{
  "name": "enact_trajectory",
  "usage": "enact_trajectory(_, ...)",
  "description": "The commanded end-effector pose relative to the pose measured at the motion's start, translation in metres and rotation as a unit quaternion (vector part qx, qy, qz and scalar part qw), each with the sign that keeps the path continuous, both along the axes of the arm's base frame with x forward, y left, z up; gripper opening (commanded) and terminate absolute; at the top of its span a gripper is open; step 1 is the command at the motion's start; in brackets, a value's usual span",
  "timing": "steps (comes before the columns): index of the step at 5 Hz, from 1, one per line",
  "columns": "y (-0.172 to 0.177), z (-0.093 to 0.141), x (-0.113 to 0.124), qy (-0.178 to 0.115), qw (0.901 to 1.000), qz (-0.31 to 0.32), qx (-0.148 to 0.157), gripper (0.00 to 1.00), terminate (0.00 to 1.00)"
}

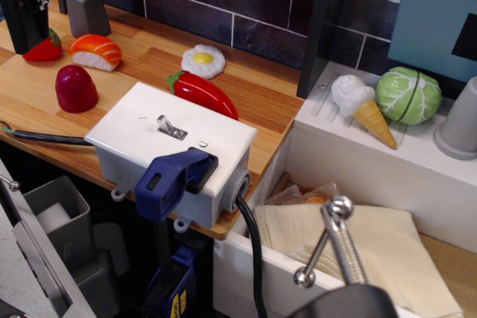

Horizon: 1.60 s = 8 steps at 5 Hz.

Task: Move light switch to the right

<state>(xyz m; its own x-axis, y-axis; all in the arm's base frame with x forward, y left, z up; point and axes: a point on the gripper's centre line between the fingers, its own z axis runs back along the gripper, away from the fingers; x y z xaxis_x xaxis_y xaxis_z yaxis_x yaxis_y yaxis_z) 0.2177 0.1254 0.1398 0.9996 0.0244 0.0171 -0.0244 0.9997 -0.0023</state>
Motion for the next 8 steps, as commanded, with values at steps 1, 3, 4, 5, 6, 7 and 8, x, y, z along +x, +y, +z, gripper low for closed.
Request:
enact_trajectory(1,0.0,0.0,0.0,0.0,1.0,0.0,0.0,1.0,0.0)
enact_trajectory(3,-0.019,-0.009,0.01,-0.022,0.9992,0.024,-0.022,1.0,0.0)
enact_trajectory(4,-0.033,-0.017,0.019,-0.028,0.9977,0.045,-0.041,1.0,0.0)
enact_trajectory(5,-0.049,-0.026,0.033,-0.035,0.9953,0.07,-0.056,1.0,0.0)
enact_trajectory(6,-0.067,-0.036,0.039,-0.036,0.994,0.079,-0.066,1.0,0.0)
enact_trajectory(7,-0.082,-0.044,0.044,-0.03,0.9944,0.08,-0.063,1.0,0.0)
enact_trajectory(8,-0.102,-0.053,0.047,-0.031,0.9951,0.073,-0.06,1.0,0.0)
